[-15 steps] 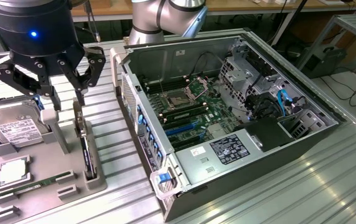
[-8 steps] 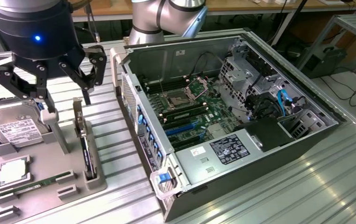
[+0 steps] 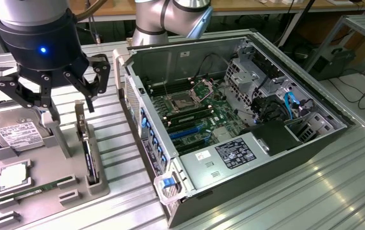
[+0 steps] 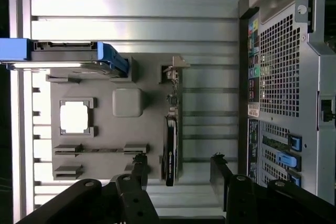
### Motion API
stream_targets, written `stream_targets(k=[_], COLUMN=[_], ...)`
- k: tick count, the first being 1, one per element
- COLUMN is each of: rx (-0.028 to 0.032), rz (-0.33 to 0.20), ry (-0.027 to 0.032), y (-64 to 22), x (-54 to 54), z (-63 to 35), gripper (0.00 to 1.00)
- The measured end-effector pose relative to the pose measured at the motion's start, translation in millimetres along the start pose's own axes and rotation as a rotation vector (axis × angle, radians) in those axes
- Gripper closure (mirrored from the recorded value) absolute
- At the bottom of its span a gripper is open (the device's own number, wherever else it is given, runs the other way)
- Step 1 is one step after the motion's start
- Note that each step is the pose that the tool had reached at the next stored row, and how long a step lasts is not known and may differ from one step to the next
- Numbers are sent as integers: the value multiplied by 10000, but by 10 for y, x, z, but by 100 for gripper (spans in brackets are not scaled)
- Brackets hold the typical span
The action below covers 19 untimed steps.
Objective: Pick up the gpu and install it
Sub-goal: 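Pick up the gpu and move the gpu toward the slot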
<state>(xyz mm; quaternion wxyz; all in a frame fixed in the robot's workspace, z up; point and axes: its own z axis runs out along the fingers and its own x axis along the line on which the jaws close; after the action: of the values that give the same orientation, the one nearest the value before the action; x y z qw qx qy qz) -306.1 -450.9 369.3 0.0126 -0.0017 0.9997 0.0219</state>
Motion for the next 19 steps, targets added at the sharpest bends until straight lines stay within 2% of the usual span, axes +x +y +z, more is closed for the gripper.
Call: stream_targets(k=[5,19], rx=[0,0], rz=[-7,-14], ry=[-9,-12], y=[-3,-12], x=[2,6], z=[79,207], gripper=[40,40])
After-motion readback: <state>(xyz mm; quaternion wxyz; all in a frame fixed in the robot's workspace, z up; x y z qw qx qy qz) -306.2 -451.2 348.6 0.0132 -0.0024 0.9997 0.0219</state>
